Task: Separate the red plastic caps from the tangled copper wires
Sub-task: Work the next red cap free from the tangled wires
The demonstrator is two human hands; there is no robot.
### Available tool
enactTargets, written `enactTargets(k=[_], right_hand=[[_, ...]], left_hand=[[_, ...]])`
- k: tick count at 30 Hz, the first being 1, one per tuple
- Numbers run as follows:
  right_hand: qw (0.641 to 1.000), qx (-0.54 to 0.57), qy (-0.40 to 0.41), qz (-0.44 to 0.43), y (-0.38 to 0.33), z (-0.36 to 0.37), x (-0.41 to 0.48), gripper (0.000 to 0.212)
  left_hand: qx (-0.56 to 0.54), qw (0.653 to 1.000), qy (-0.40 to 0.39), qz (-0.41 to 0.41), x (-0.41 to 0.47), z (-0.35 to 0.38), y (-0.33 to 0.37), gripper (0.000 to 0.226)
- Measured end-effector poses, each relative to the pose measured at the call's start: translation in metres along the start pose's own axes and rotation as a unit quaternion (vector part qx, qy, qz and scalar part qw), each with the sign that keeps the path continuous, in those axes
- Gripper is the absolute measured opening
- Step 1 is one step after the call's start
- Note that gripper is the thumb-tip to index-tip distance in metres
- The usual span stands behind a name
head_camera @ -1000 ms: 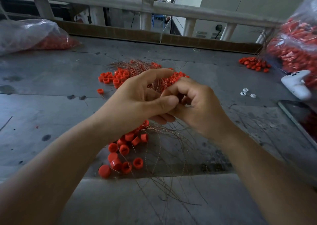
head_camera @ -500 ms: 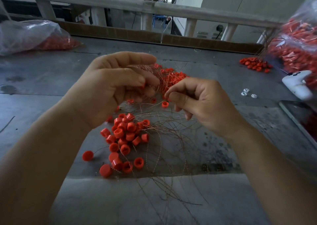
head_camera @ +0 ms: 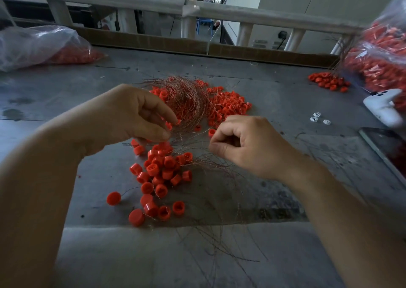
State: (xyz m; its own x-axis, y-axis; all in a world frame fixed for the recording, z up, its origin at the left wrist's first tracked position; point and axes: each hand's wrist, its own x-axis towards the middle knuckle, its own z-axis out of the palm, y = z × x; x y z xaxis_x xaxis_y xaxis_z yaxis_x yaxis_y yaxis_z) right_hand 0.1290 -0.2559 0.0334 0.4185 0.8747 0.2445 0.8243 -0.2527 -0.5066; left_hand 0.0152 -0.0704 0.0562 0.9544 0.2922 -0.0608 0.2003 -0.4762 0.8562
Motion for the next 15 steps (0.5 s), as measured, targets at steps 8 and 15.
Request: enactTargets(k=[8,15], right_hand=[[0.998,-0.008,-0.053,0.015,0.004,-0.001,0.001,0.011],[0.998,0.043,0.047,0.024,0.003,-0.003,0.004,0.022]], left_hand=[[0.042,0.967,0.249,-0.036,0.020,-0.005,-0.026,0.025],[0.144,0.935,0.325,-0.005,0.040,0.006,-0.046,0.017]])
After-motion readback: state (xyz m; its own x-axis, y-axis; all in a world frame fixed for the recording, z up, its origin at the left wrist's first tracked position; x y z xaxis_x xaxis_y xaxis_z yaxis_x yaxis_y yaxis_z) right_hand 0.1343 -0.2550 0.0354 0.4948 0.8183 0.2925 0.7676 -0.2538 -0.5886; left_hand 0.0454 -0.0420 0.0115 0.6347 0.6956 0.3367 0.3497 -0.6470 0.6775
